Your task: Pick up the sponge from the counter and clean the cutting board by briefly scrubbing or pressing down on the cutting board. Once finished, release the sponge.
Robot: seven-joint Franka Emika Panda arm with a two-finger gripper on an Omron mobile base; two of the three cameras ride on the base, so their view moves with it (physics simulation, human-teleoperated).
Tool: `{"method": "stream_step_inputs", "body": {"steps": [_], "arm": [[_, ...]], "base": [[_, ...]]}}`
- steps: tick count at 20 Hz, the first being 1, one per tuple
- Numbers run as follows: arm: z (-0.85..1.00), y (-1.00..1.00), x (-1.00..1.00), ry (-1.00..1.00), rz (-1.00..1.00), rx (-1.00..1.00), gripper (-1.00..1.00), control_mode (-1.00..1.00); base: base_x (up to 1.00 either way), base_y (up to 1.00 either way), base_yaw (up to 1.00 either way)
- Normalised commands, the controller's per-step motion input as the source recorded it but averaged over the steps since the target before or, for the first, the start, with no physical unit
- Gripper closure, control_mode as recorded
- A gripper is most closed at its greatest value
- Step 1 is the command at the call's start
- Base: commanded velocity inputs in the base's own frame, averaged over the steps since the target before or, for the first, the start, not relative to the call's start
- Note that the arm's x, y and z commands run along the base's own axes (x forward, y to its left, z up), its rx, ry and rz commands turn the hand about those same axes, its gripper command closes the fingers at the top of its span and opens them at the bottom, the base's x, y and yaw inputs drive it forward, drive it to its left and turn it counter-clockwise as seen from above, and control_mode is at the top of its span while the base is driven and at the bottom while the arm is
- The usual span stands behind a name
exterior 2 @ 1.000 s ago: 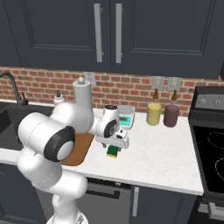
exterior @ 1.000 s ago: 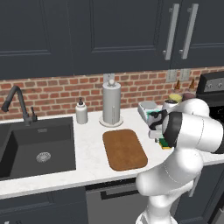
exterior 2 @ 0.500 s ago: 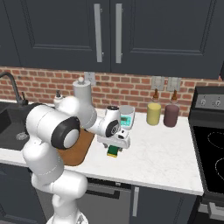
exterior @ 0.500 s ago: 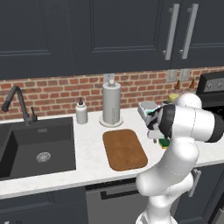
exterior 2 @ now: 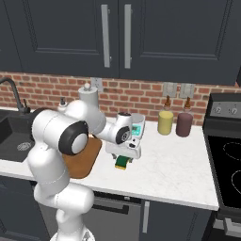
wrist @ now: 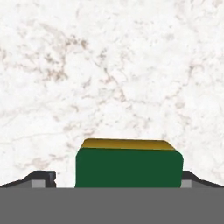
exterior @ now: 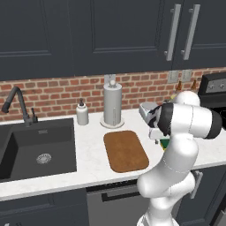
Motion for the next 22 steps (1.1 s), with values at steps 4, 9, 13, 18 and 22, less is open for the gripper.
{"method": "stream_step_inputs", "body": {"steps": [4,9,13,18,22], "arm": [[-0.68,-0.08,-0.04,0.13,0.00,-0.03,1.00,-1.00],[-0.58,-0.08,-0.10,0.10,0.00,-0.02,1.00,-1.00],[-0.12,-0.09,-0.11,0.00,0.00,0.00,1.00,-1.00],[0.31,-0.01,-0.22,0.00,0.00,0.06,1.00,-1.00],[0.69,0.04,-0.19,-0.02,0.00,0.04,1.00,-1.00]], "base": [[0.00,0.00,0.00],[0.00,0.00,0.00],[0.00,0.00,0.00],[0.00,0.00,0.00],[0.00,0.00,0.00]]}}
